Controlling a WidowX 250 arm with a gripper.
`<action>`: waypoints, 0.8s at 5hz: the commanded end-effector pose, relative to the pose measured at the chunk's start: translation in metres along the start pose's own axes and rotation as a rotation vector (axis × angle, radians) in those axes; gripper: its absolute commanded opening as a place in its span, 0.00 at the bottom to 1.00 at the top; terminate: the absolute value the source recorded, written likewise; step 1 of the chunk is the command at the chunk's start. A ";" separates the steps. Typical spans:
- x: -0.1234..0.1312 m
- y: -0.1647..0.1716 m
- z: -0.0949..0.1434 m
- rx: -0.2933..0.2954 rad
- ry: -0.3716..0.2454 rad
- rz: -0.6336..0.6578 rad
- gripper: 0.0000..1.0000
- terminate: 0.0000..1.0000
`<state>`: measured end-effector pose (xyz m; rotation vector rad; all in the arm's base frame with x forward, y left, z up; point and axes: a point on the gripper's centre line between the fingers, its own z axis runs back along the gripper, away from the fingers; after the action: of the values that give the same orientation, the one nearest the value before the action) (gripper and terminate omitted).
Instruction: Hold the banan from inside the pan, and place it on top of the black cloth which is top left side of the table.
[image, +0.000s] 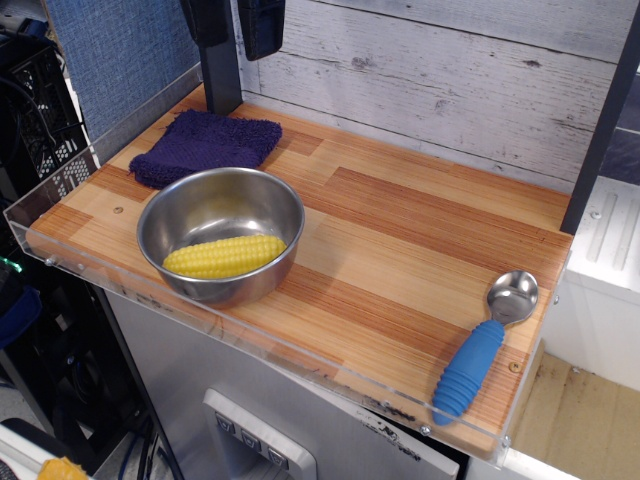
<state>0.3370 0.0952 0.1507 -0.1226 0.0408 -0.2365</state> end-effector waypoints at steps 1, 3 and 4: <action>0.000 0.000 0.000 0.000 0.000 0.000 1.00 0.00; -0.017 -0.006 -0.016 -0.024 0.023 0.011 1.00 0.00; -0.029 -0.016 -0.030 -0.042 0.046 -0.012 1.00 0.00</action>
<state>0.3005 0.0810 0.1030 -0.1886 0.1543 -0.2492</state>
